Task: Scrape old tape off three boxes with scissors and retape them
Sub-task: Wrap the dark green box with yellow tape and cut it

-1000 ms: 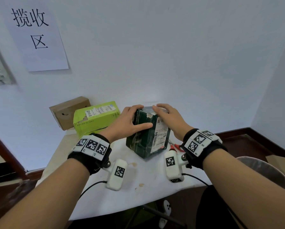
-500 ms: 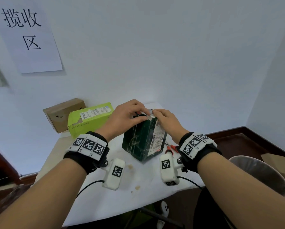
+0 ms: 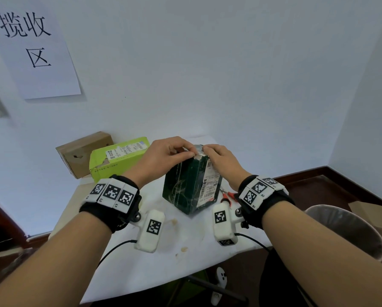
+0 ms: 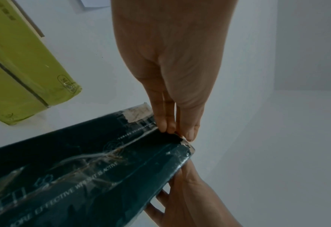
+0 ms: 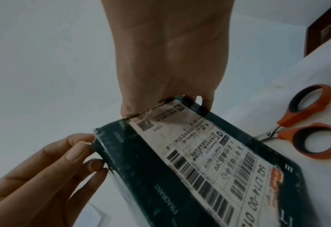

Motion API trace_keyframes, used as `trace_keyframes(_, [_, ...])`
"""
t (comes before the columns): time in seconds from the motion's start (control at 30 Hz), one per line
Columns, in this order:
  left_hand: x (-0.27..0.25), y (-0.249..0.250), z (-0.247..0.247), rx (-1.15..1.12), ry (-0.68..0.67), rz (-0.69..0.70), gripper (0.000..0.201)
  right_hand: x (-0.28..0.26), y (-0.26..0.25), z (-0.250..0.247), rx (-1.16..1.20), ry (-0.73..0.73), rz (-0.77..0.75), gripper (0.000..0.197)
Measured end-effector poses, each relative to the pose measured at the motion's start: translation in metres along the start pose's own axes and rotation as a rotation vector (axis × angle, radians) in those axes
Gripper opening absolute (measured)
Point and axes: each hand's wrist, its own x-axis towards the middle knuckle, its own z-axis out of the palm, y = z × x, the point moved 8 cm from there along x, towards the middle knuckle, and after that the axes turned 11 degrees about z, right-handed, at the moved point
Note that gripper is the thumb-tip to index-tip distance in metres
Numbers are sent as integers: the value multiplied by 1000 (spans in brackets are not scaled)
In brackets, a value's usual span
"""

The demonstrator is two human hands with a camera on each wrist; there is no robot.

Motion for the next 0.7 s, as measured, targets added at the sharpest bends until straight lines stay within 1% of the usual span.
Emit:
trace_keyframes(0.2, [-9, -7, 0, -141, 43, -92, 7, 0, 0, 0, 5, 4, 6, 33])
trace_keyframes(0.27, [-11, -7, 6, -266, 6, -142, 11, -2, -1, 0, 11, 6, 5, 32])
trace_keyframes(0.33, [-12, -4, 10, -303, -31, -162, 14, -3, -1, -2, 25, 13, 10, 31])
trace_keyframes(0.37, [-12, -4, 11, -283, -32, -161, 13, -4, -1, -2, 30, 17, 10, 29])
trace_keyframes(0.43, [-10, -2, 10, -168, -7, -139, 7, -5, -2, -3, 41, 23, 11, 26])
trace_keyframes(0.5, [-8, 0, 9, -62, 35, -92, 7, -6, -3, -3, 41, 23, 9, 24])
trace_keyframes(0.57, [-7, 3, 8, -8, 70, -42, 4, -6, -3, -2, 35, 19, 5, 22])
trace_keyframes(0.7, [-5, 7, 7, 90, 70, 59, 6, -9, -4, -3, 63, 2, 9, 18])
